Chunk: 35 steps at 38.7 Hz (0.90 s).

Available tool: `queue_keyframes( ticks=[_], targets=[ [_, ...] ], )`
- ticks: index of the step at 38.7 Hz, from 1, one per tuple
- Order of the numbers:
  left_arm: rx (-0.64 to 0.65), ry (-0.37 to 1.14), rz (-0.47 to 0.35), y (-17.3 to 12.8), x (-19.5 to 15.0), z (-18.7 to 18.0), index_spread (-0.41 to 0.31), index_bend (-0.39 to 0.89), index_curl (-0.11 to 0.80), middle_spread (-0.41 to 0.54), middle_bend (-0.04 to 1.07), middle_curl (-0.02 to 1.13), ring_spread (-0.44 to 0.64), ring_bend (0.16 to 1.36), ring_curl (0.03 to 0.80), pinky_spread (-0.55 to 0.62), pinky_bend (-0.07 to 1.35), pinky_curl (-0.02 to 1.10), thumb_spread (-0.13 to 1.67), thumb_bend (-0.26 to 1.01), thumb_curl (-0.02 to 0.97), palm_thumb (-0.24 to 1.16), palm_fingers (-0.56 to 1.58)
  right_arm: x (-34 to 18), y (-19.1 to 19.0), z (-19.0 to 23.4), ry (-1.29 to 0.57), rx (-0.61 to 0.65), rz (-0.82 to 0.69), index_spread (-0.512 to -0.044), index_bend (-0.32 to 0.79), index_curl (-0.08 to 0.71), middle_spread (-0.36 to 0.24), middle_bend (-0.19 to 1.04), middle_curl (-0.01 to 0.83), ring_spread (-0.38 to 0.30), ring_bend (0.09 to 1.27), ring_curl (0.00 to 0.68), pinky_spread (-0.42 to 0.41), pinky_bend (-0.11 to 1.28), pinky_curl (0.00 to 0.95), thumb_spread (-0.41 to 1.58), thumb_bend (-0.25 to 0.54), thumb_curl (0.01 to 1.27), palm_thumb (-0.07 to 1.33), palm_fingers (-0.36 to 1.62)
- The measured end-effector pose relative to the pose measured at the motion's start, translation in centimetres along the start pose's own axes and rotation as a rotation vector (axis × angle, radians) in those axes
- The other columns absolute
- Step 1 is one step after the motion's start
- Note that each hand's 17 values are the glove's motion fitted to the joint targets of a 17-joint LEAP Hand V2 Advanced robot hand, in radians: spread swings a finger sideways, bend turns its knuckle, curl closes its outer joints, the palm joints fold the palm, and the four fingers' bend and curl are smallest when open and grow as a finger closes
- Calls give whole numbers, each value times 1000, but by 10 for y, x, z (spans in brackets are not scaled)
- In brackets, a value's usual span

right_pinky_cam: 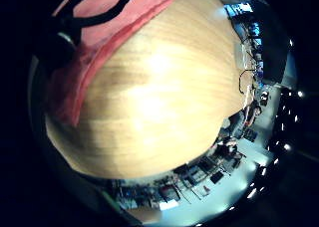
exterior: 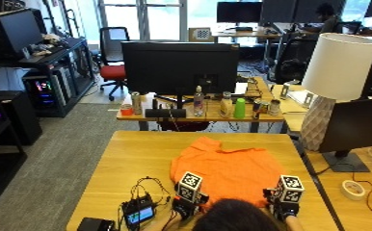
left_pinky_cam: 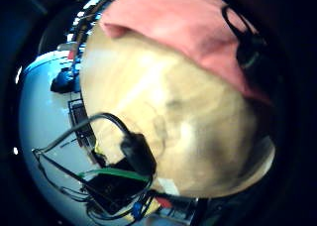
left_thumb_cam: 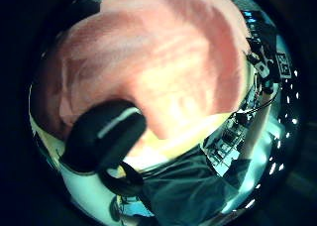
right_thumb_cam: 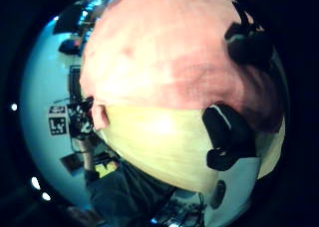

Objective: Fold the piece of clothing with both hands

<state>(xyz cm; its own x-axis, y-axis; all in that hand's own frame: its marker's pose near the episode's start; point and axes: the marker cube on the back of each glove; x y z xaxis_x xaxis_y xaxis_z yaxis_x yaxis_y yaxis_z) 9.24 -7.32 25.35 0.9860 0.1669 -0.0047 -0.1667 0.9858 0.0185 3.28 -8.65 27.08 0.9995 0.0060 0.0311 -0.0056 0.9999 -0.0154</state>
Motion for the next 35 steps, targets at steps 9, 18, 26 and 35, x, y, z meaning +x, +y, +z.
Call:
queue_keyframes(
  ticks=[9,18,26,35],
  targets=[
    [213,-108,8,-11,-2,-10,-210,254,327,-171,215,343,-206,576,281,-284,586,355,1097,133,313,464,1060,2,-25,9,107,190,-34,-306,156,287,-134,269,408,-178,552,364,-189,477,345,1076,92,338,1003,1185],
    [163,30,38,10,-14,-60,-283,204,373,-280,303,427,-333,573,346,-382,552,391,1150,135,308,566,1259,-2,-14,-23,168,188,-92,-280,163,329,-165,343,455,-220,655,434,-283,537,396,1030,65,338,1049,1342],
    [235,104,70,58,-19,-130,-300,196,406,-315,353,462,-360,607,382,-372,430,382,1220,128,293,611,1254,-14,31,-84,152,251,-140,-276,168,351,-181,369,472,-235,680,452,-302,564,414,1002,31,333,1069,1335],
    [351,104,36,57,-32,-180,-298,193,433,-326,387,492,-363,637,414,-362,346,379,1268,124,289,665,1262,-18,30,-140,150,252,-131,-275,168,368,-187,385,482,-233,689,461,-308,580,424,989,0,329,1091,1325]
  ],
)
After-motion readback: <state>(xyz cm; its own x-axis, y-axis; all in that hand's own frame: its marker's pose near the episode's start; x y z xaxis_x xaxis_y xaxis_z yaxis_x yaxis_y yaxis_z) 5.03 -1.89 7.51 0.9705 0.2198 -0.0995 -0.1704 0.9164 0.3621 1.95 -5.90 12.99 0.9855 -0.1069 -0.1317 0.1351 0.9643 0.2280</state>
